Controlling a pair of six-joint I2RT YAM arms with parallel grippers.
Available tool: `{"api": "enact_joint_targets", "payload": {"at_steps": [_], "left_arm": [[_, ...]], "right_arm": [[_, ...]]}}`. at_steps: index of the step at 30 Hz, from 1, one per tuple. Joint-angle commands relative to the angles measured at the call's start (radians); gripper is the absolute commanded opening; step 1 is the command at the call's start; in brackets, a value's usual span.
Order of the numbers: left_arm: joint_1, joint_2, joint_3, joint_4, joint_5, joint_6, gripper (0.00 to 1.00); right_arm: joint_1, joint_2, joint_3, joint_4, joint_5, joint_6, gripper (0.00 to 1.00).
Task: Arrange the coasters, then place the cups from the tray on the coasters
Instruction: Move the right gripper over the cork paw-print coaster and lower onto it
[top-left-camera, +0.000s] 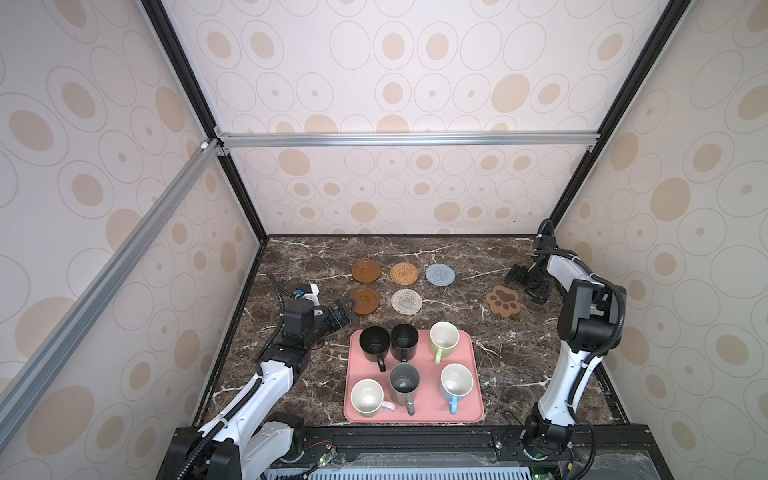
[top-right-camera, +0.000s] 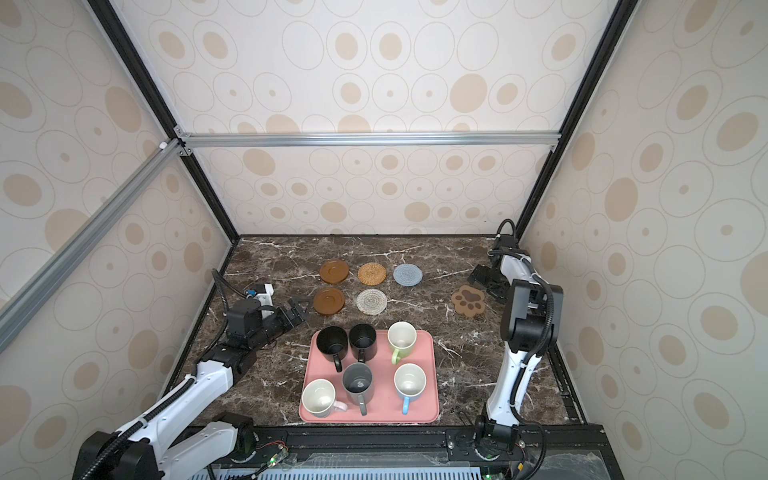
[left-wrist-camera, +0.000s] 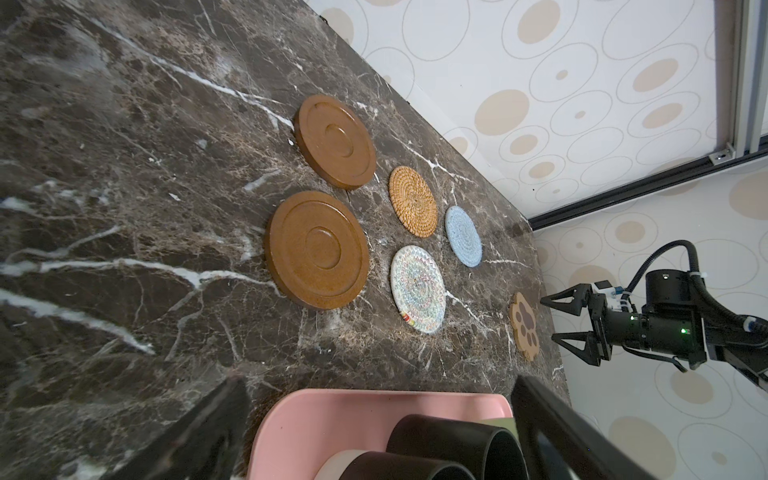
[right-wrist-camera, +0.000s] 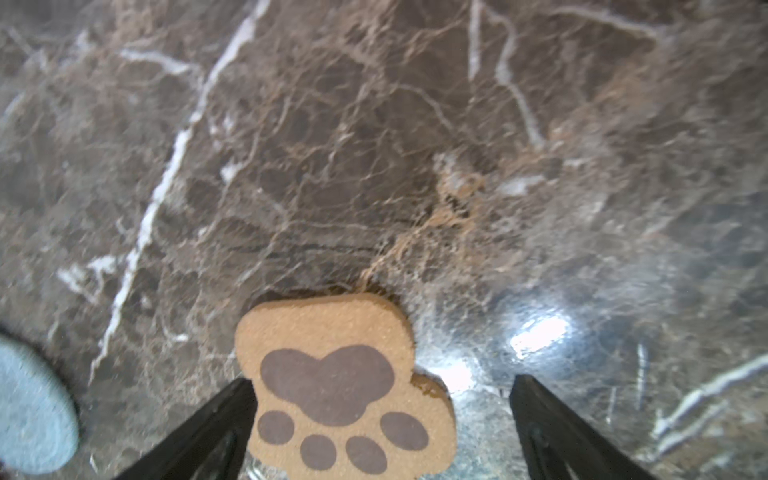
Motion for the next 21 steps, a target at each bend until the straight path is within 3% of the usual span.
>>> {"api": "enact_joint_targets", "payload": {"at_steps": [1, 21], "left_arm": [[0.007, -0.024, -0.008, 0.002, -0.006, -0.013, 1.00], [0.007, -0.062, -0.030, -0.010, -0.017, -0.020, 1.00]], "right_arm": [[0.001, 0.049, 0.069, -0.101, 0.072, 0.066, 0.99], [0.032, 0.152, 0.164, -0.135, 0.024, 0.129, 0.89]]}}
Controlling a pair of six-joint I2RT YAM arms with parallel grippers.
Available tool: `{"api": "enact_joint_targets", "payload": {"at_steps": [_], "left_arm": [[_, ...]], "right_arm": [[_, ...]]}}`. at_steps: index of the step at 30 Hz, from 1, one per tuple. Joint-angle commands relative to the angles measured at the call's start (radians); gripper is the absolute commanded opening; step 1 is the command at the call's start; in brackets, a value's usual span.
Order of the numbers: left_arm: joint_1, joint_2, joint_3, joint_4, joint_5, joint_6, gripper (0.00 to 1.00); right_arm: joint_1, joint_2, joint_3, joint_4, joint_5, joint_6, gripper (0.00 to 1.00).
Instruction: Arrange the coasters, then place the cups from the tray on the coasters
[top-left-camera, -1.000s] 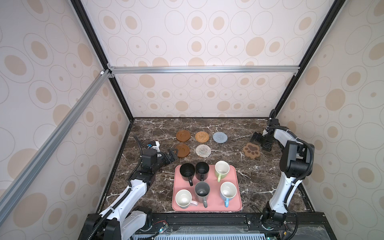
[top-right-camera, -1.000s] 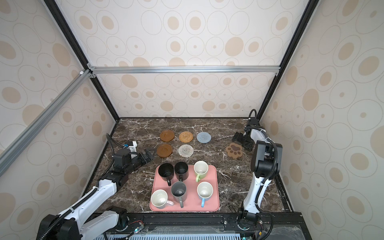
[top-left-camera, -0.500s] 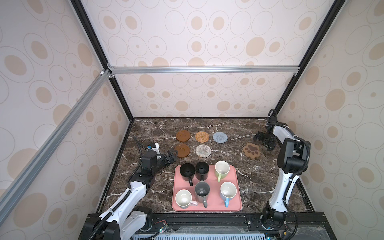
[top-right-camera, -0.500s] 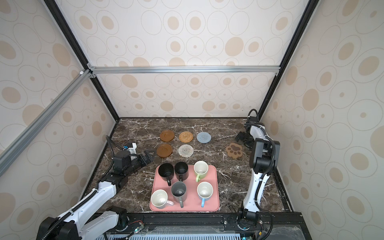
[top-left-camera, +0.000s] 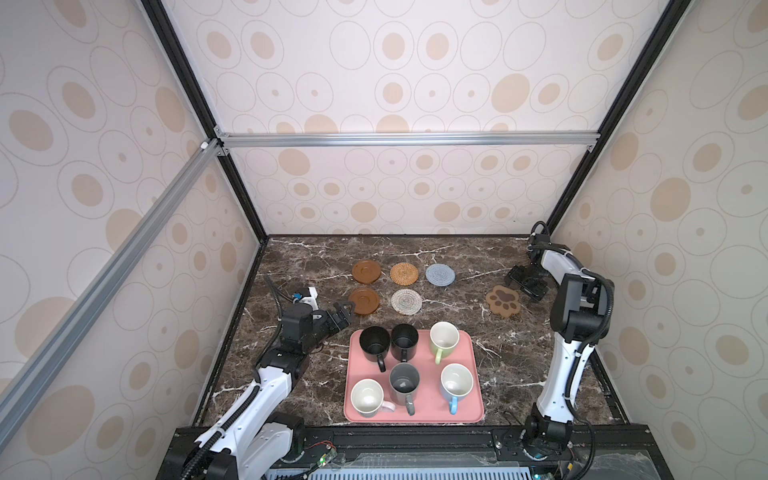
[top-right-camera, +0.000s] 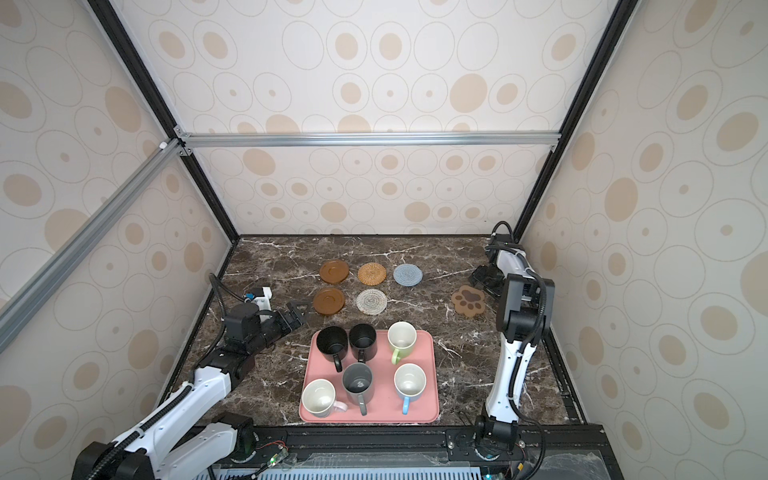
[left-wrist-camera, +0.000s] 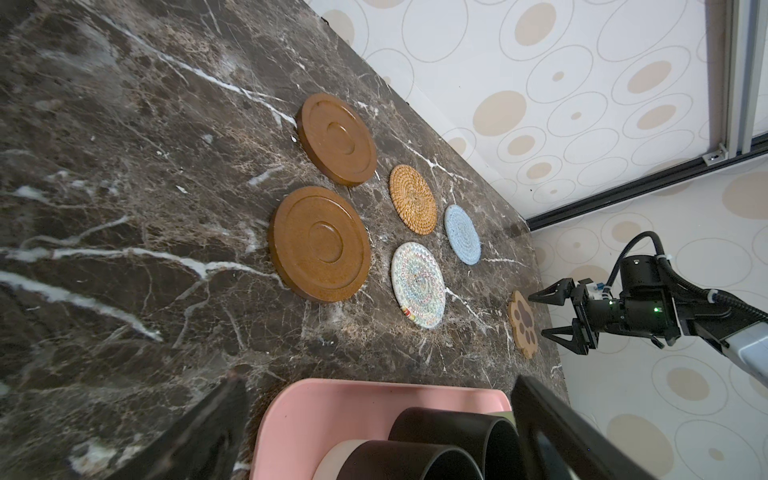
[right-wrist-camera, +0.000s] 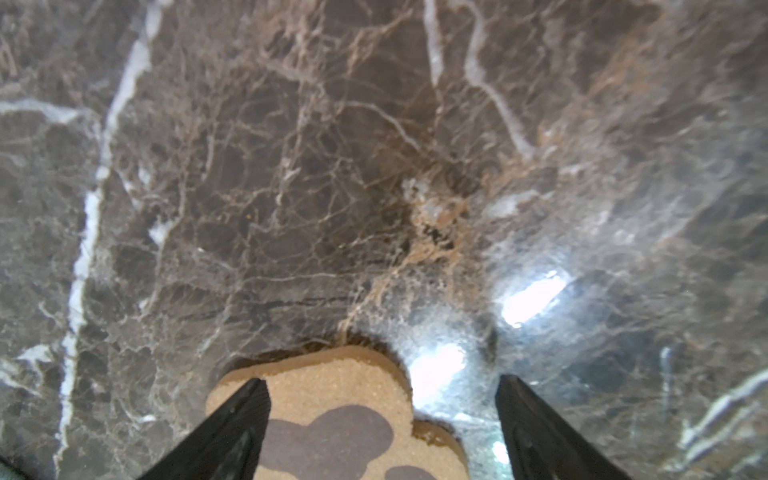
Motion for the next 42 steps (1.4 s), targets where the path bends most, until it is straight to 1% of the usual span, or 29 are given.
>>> {"api": "enact_joint_targets", "payload": {"at_steps": [1, 10, 14, 17, 24, 33, 42], "left_arm": [[0.007, -0.014, 0.000, -0.006, -0.014, -0.015, 1.00], [0.007, -0.018, -0.002, -0.007, -0.014, -0.014, 1.00], [0.007, -0.016, -0.002, -0.006, -0.015, -0.013, 1.00], [0.007, -0.016, -0.002, -0.005, -0.011, -0.012, 1.00], [0.007, -0.018, -0.002, -0.007, -0.008, -0.012, 1.00], [0.007, -0.026, -0.001, -0.010, -0.005, -0.015, 1.00], [0.007, -0.057, -0.008, -0.034, -0.016, -0.015, 1.00]], "right_arm": [[0.017, 0.025, 0.021, -0.033, -0.014, 0.016, 0.88], [0.046, 0.009, -0.032, -0.009, -0.049, 0.040, 0.87], [0.056, -0.005, -0.060, 0.012, -0.077, 0.032, 0.87], [0.065, -0.004, -0.069, 0.023, -0.111, -0.005, 0.87], [0.092, -0.004, -0.097, 0.031, -0.166, -0.139, 0.87], [0.138, -0.006, -0.116, 0.014, -0.159, -0.254, 0.88], [0.182, 0.019, -0.077, -0.021, -0.116, -0.279, 0.92]]}}
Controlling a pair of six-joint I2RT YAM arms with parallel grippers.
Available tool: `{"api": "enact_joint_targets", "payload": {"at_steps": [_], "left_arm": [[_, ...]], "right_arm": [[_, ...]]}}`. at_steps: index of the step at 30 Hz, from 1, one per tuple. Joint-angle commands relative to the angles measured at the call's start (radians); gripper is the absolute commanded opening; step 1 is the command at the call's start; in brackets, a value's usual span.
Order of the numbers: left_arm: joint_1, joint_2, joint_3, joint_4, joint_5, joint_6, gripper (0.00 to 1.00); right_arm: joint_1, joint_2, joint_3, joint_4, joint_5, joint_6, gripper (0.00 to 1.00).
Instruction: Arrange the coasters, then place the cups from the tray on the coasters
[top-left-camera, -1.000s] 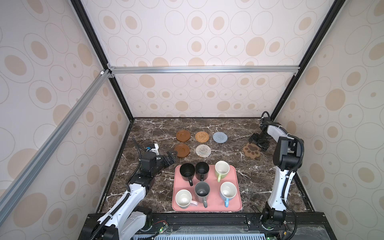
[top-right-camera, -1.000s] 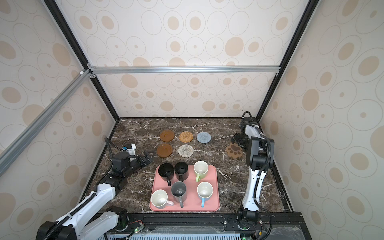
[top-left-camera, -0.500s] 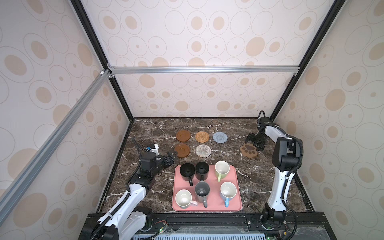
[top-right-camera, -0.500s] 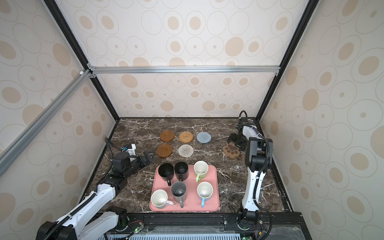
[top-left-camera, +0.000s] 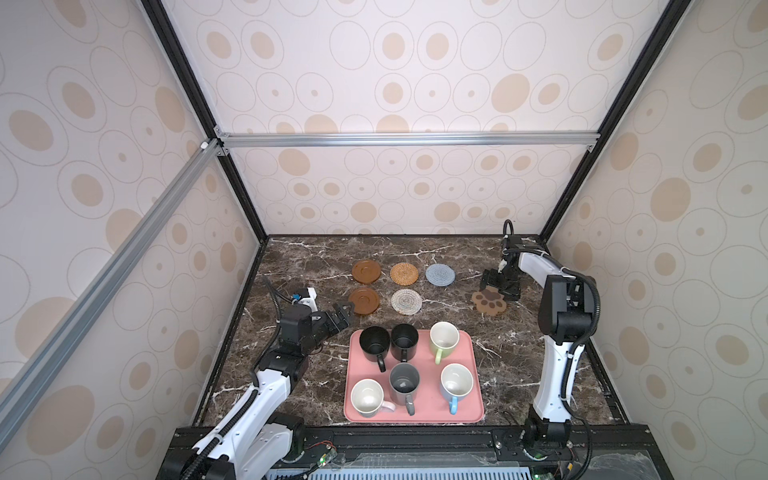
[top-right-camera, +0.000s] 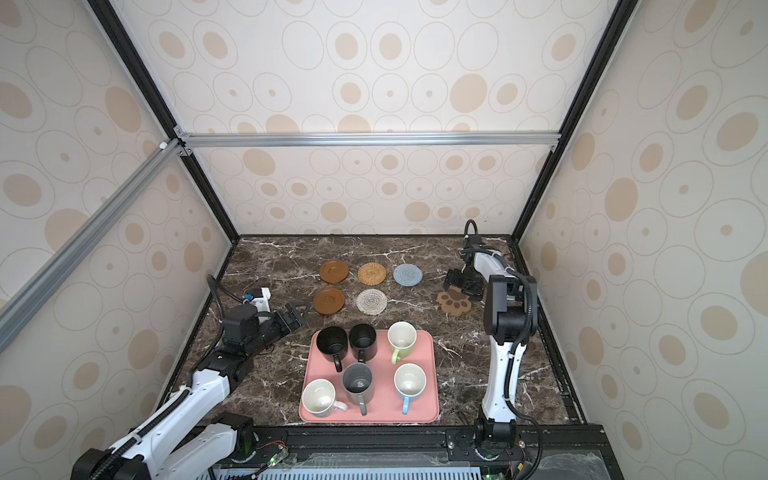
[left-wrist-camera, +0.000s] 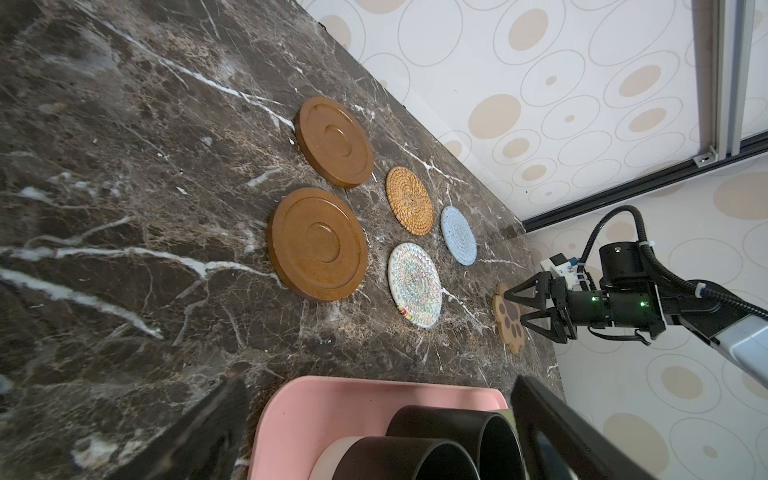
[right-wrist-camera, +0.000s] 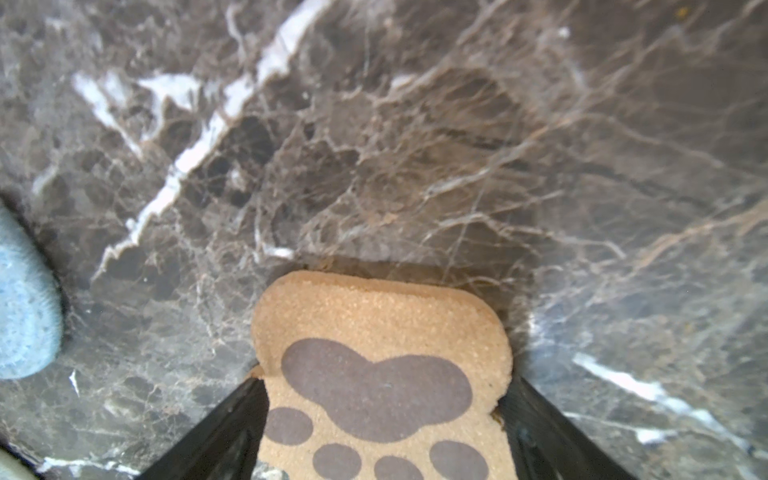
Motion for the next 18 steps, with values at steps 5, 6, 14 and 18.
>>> {"api": "enact_joint_targets", "payload": {"at_steps": [5, 6, 14, 18], "left_arm": [[0.007, -0.046, -0.004, -0.039, -0.025, -0.008, 1.00], [0.007, -0.050, -0.006, -0.042, -0.025, -0.010, 1.00], [0.007, -0.069, -0.015, -0.047, -0.033, -0.010, 1.00], [0.007, -0.070, -0.016, -0.051, -0.034, -0.008, 1.00]], "right_arm": [[0.045, 0.074, 0.035, -0.088, 0.018, -0.013, 0.96], [0.050, 0.080, 0.044, -0.096, 0.026, -0.013, 0.98], [0.088, 0.111, 0.087, -0.141, 0.088, -0.028, 0.99], [0.100, 0.110, 0.089, -0.153, 0.112, -0.036, 1.00]]}}
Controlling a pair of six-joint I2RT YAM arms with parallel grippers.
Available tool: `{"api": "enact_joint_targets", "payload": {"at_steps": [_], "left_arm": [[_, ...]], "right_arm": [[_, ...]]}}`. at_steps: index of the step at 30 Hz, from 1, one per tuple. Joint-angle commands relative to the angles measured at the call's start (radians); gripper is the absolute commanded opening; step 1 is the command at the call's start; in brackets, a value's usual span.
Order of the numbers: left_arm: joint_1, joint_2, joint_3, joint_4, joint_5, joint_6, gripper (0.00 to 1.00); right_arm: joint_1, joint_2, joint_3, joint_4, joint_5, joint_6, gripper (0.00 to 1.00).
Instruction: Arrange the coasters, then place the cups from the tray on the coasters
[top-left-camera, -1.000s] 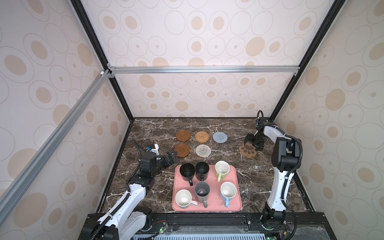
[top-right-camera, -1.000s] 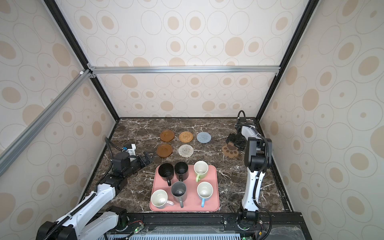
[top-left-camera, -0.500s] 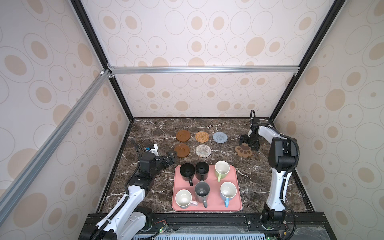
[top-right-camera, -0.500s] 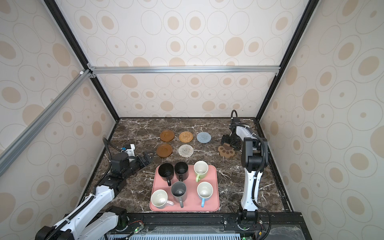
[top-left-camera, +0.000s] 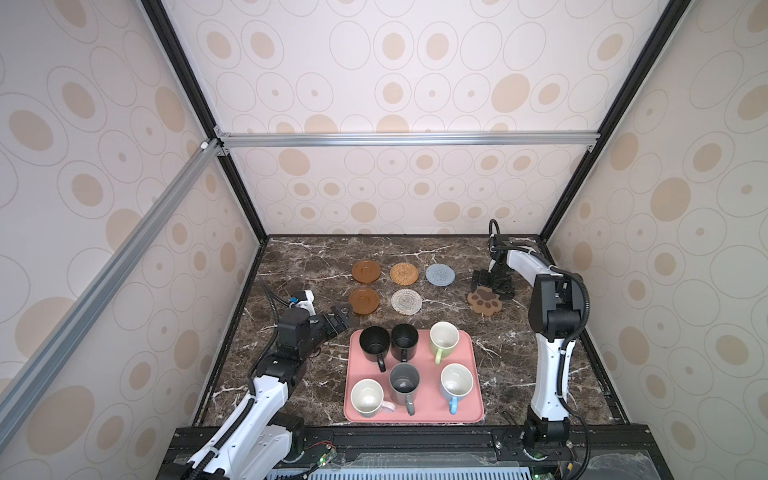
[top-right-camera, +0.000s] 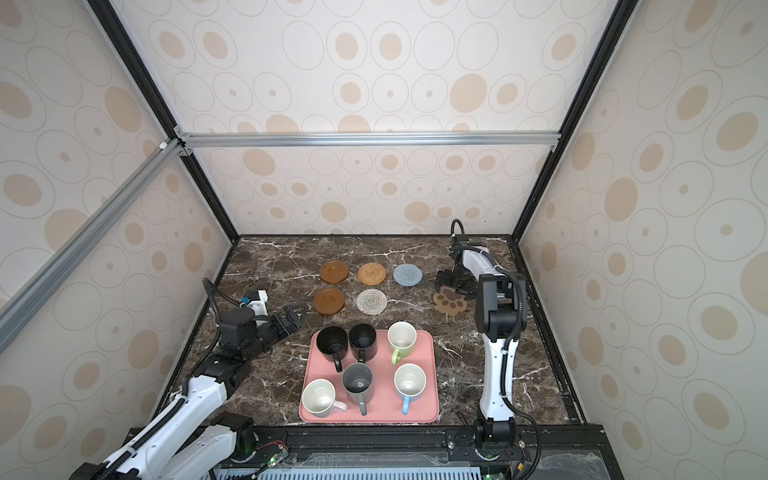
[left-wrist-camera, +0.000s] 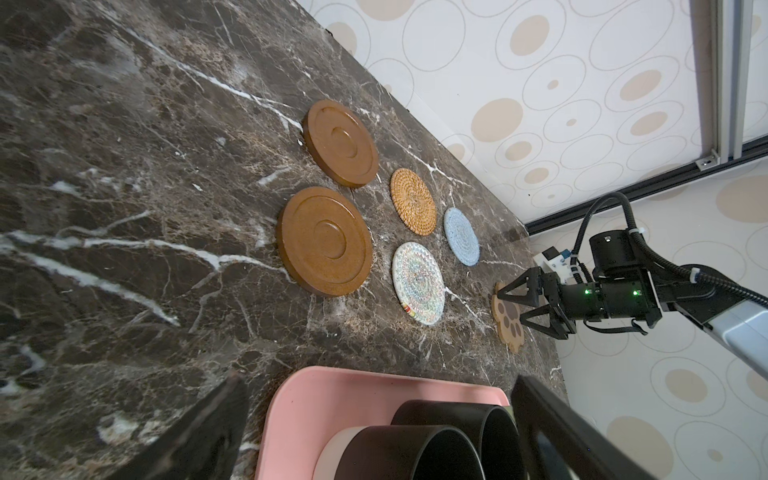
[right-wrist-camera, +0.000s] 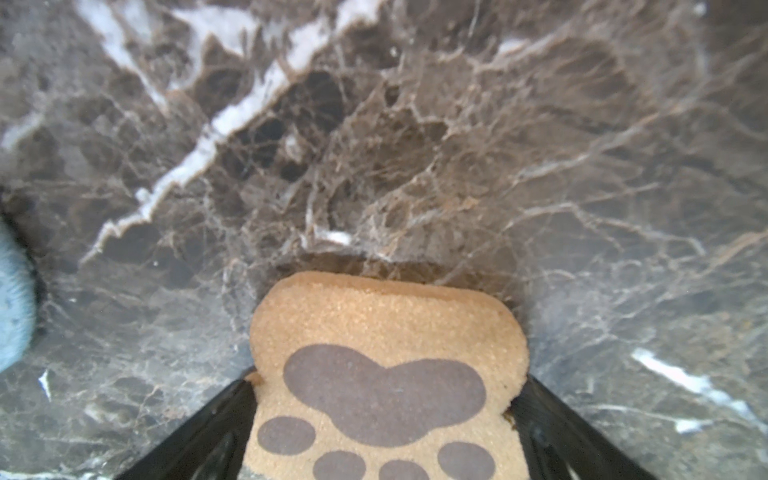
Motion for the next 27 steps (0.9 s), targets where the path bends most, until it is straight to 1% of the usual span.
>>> {"api": "enact_joint_targets", "payload": {"at_steps": [1, 13, 17, 27], "left_arm": [[0.008, -0.014, 0.000, -0.007, -0.015, -0.008, 1.00], [0.008, -0.012, -0.006, -0.001, -0.014, -0.012, 1.00], [0.008, -0.012, -0.008, 0.000, -0.015, -0.011, 1.00], [0.008, 0.003, -0.008, 0.018, -0.010, -0.015, 1.00]], "right_arm": [[0.032, 0.048, -0.008, -0.064, 0.031, -0.024, 1.00], [0.115, 0.029, -0.042, -0.074, 0.038, -0.061, 1.00], [0.143, 0.023, -0.048, -0.088, 0.075, -0.077, 0.99], [0.195, -0.010, -0.094, -0.077, 0.006, -0.039, 0.98]]}}
